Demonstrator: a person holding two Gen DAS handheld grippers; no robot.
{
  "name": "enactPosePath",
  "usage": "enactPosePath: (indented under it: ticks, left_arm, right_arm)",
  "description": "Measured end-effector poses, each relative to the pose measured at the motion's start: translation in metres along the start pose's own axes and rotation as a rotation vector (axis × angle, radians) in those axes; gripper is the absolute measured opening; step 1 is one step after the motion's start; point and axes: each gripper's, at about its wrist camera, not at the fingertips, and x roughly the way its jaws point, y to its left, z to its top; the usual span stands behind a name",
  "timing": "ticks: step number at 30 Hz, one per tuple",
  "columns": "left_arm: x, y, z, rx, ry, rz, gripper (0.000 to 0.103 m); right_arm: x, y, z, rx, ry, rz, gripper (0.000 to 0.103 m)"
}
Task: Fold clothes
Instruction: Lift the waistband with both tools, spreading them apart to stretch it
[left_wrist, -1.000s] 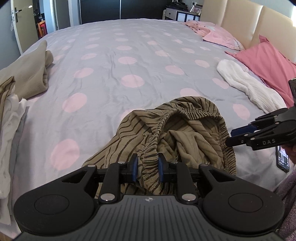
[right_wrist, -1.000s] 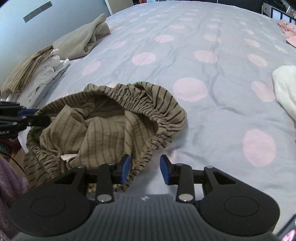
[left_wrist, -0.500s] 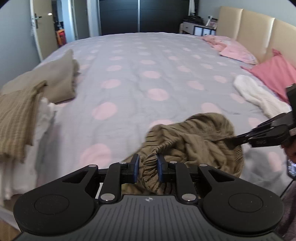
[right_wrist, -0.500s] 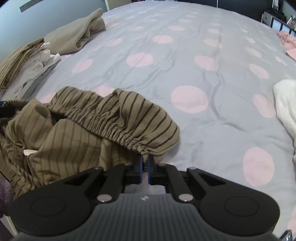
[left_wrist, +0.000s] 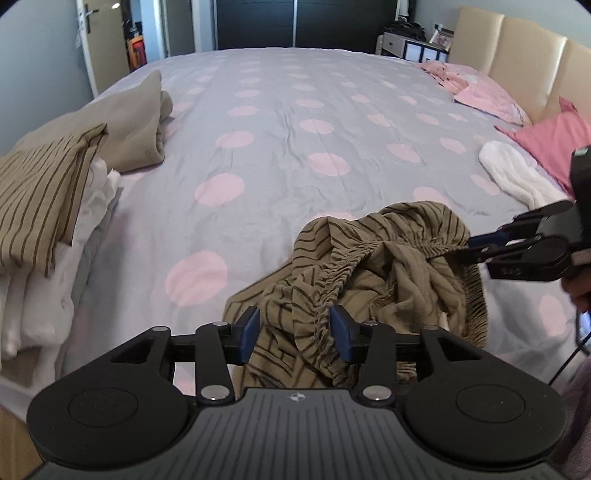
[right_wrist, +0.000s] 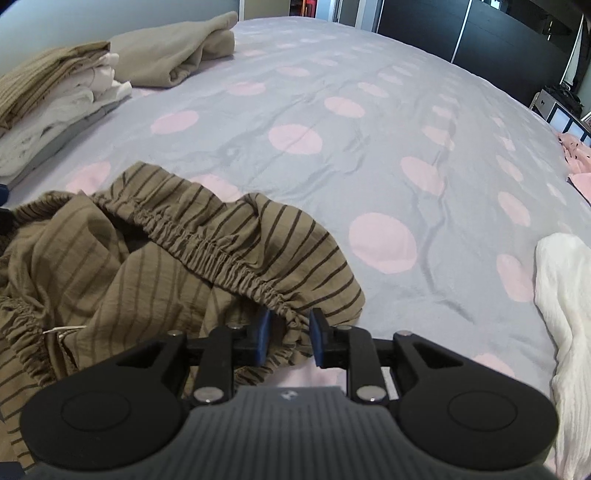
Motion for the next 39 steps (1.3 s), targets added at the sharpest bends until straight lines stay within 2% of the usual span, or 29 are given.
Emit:
enactPosePath:
  ticks: [3,4,6,9,13,14,15,18,26,32,36,39]
  left_arm:
    - [-0.005,-0.005,-0.002,-0.027,-0.003,0.0,0.039]
    - [-0.004,-0.008,-0.002,-0.025,-0.004,0.003,0.037]
    - [0.0,-0.012,-0.003,-0.003,0.013,0.004,0.022]
    - [0.006,-0.015,-0.007,0.006,0.047,-0.001,0.014]
    - [0.012,-0.012,-0.017,-0.009,0.089,0.002,0.013]
    - [0.013,-0.01,-0.018,-0.014,0.089,-0.007,0.008]
    - [0.013,-0.008,-0.018,-0.019,0.077,-0.013,0.003]
    - [0.005,-0.005,-0.013,-0.021,0.016,-0.006,0.003]
    - [-0.031,-0.006,0.023,0.035,-0.115,0.011,0.002]
    - [-0.086,-0.009,0.097,0.133,-0.276,0.017,0.002]
    - [-0.124,-0.011,0.147,0.201,-0.385,0.023,0.002]
    - [-0.156,-0.017,0.188,0.248,-0.474,0.065,0.002]
  right_arm:
    - [0.002,0.003,0.0,-0.009,0.004,0.0,0.026]
    - [0.002,0.004,-0.001,-0.013,0.006,0.0,0.026]
    - [0.003,0.005,-0.001,-0.017,0.008,0.0,0.026]
    - [0.003,0.004,-0.001,-0.019,0.008,-0.002,0.025]
    - [0.005,-0.002,-0.003,-0.021,0.012,-0.025,0.025]
    - [0.007,-0.003,-0.003,-0.022,0.022,-0.025,0.022]
    - [0.008,-0.004,-0.003,-0.019,0.028,-0.023,0.007]
    - [0.003,-0.005,0.0,-0.005,0.007,-0.031,0.007]
    - [-0.059,-0.02,0.026,0.033,-0.178,-0.106,0.007]
    - [-0.124,-0.044,0.066,0.047,-0.297,-0.15,0.007]
    - [-0.181,-0.052,0.109,0.02,-0.4,-0.202,0.006]
    - [-0.226,-0.057,0.144,0.011,-0.483,-0.244,0.006]
